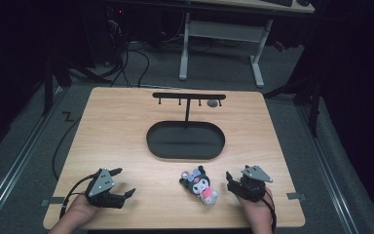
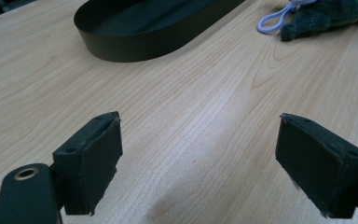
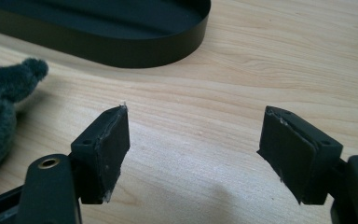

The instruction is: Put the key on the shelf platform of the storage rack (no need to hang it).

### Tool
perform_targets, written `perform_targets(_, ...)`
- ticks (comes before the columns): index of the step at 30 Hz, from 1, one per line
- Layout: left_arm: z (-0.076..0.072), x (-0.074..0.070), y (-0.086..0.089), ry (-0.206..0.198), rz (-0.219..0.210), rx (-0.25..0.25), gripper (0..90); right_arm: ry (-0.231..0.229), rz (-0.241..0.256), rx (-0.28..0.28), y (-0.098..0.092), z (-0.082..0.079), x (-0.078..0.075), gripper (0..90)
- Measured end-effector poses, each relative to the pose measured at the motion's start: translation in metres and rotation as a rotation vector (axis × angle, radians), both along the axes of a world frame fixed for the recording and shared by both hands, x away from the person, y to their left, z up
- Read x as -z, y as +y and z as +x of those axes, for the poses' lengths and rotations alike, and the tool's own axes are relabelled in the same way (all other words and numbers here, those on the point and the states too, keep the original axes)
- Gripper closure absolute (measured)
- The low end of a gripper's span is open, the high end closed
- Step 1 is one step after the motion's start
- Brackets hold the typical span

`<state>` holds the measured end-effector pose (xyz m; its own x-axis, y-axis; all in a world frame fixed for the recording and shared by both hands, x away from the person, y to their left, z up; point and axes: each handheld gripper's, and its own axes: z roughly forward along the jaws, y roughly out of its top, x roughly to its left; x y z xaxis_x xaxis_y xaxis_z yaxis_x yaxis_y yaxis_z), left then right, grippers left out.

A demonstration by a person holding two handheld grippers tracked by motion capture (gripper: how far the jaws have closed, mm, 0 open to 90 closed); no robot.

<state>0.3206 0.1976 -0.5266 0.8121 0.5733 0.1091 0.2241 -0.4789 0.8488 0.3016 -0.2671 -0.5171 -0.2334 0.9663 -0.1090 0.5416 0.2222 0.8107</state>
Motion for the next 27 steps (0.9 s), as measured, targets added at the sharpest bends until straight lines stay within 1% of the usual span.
perform_targets(5, 0.0013, 0.0, 0.0002, 0.007, -0.003, -0.007, 15.5, -0.003, -0.023, -0.015, 0.0023, -0.0011, 0.0013, 24.1)
perform_targets(6, 0.0013, -0.0001, 0.0001, 0.006, 0.0, -0.005, 15.5, -0.003, -0.046, -0.023, 0.0039, -0.0017, 0.0017, 24.2)
perform_targets(9, 0.0005, 0.0003, -0.0003, 0.001, -0.002, 0.0, 15.5, -0.008, -0.043, -0.029, 0.0047, -0.0024, 0.0009, 24.2)
perform_targets(18, -0.0006, 0.0001, 0.0001, -0.005, 0.0, 0.004, 15.5, -0.017, -0.036, -0.017, 0.0051, -0.0011, 0.0007, 24.2)
perform_targets(27, -0.0003, 0.0, -0.0001, -0.002, 0.003, 0.004, 15.5, -0.018, -0.029, -0.021, 0.0048, -0.0014, 0.0009, 24.8)
